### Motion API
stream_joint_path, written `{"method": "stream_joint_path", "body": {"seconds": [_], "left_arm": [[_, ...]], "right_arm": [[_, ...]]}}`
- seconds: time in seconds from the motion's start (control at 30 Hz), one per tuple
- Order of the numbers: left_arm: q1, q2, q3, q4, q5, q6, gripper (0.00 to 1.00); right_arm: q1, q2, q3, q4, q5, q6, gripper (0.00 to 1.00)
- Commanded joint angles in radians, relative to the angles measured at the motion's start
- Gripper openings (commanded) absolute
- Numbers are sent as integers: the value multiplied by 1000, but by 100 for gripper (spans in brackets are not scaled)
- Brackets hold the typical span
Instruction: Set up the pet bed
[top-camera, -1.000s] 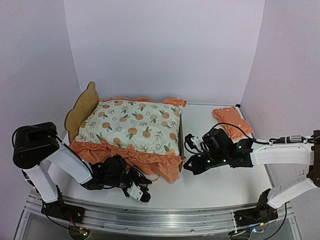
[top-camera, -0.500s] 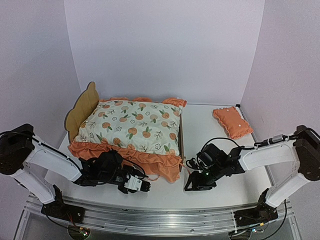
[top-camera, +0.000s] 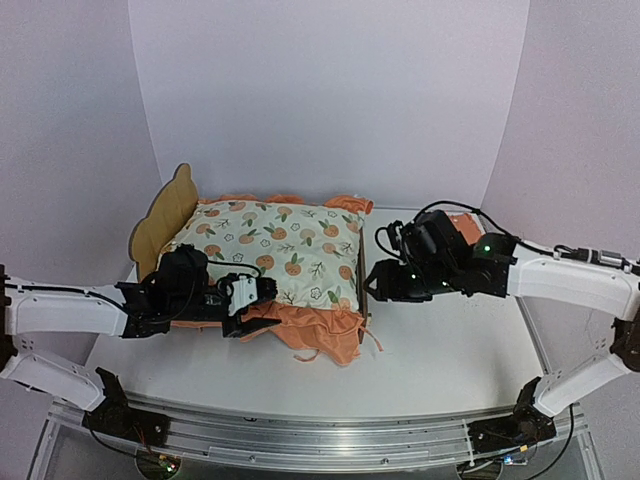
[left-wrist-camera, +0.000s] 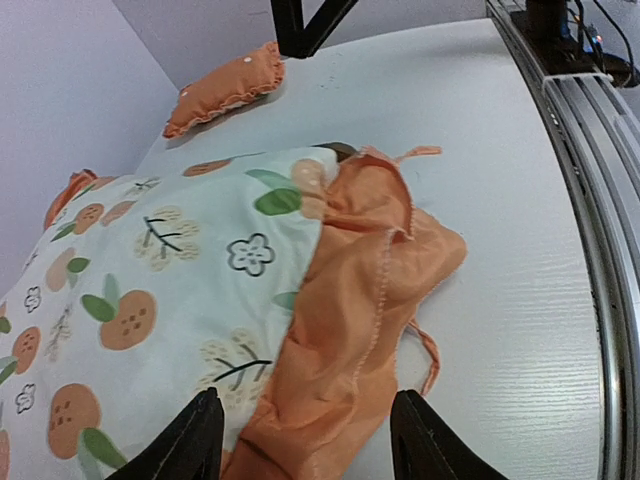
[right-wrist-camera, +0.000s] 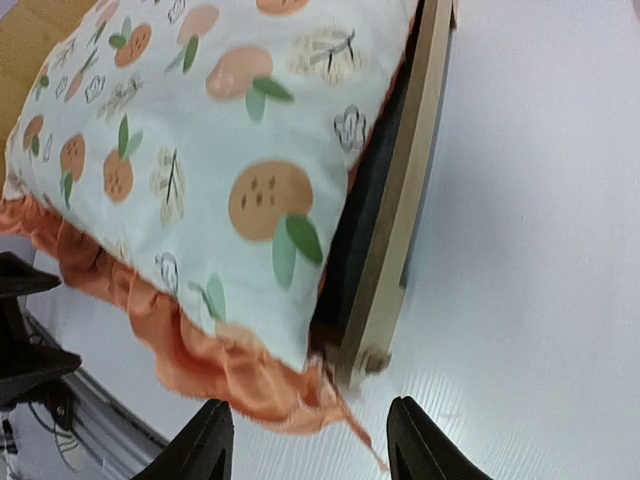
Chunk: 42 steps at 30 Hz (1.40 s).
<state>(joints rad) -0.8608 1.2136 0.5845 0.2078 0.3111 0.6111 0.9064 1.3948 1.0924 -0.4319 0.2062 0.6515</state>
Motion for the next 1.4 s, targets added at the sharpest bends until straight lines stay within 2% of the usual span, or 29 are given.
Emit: {"method": "stream_joint_path", "body": {"seconds": [0.0,0.13,0.27,0.47,0.57,0.73,0.9,1.17,1.37], "left_arm": [[78,-52,70,-50,56,-146,60],[173,-81,85,-55,96,-218,60],[290,-119,93,-66,154,-252,60],[385,-166,119,-166,214,-218,61],[414,-183,115,-198,231,-183,61],[452,-213,85,-267,284,-97,63],[459,-232,62,-318,305,-59,63],[459,-253,64,-383,422,28,63],[455,-272,56,-450,500,92,63]], "right_arm": [[-45,190,201,-54,161,-98,56],[-112,347,334,-75,149,-109,56],[-167,434,385,-76,123,-97,51],[-222,544,430,-74,-75,-93,48],[-252,570,429,-76,-101,-75,48],[-307,546,392,-86,-52,-74,48],[-356,492,366,-121,-43,-141,48],[-463,438,402,-282,-52,-291,49],[-502,407,476,-349,-95,-393,54]]}}
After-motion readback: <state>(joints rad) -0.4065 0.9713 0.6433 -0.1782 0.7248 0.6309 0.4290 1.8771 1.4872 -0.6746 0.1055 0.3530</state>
